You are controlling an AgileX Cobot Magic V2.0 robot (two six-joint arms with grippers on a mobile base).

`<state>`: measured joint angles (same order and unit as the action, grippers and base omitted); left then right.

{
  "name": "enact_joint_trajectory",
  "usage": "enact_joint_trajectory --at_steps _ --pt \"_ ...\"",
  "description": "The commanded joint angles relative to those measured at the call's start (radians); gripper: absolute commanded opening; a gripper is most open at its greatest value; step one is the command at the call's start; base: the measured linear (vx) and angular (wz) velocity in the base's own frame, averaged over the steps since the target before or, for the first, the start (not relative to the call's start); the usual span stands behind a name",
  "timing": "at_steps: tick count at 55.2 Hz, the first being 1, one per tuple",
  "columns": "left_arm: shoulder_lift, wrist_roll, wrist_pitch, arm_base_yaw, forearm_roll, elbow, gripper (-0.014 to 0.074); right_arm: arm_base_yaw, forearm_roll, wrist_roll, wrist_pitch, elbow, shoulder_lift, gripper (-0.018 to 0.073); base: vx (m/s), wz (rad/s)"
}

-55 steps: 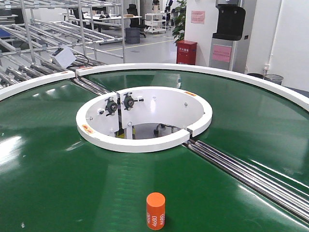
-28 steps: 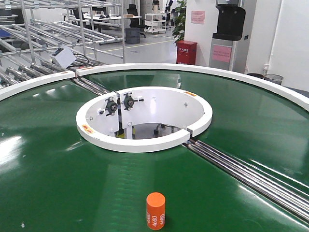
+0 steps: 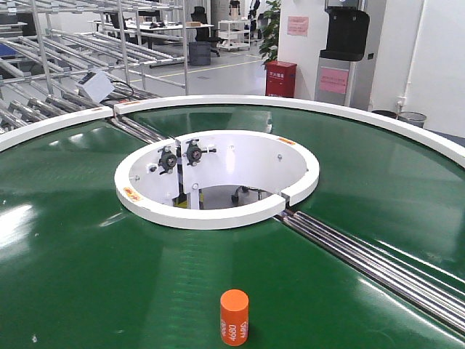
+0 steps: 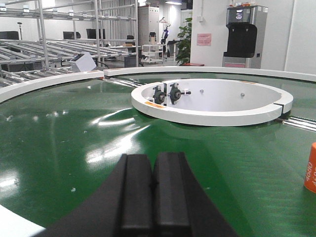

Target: Grab orange capacitor from left shelf to right conveyor

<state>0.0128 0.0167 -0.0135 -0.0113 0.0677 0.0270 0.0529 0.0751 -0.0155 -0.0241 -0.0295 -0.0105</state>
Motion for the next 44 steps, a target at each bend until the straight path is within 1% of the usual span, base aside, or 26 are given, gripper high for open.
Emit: enact_joint_trajectory --at_steps 1,20,37,44 --pt "0.011 -0.006 0.082 -0.005 0.007 0.032 -0.0006 0.018 0.002 -0.007 0.084 -0.008 -0.011 -0.0011 0.00 0.00" --pt "0.011 -0.006 0.082 -0.005 0.007 0.032 -0.0006 0.054 0.007 -0.014 0.084 -0.008 -0.012 -0.0011 0.00 0.00" --pt "0.011 -0.006 0.082 -0.005 0.007 0.032 -0.0006 0.054 0.001 0.059 0.088 -0.008 -0.012 -0.0011 0.00 0.00" --pt "0.011 -0.006 0.082 -0.005 0.007 0.032 -0.0006 0.049 0.011 0.059 0.087 -0.008 -0.012 -0.0011 0.00 0.00"
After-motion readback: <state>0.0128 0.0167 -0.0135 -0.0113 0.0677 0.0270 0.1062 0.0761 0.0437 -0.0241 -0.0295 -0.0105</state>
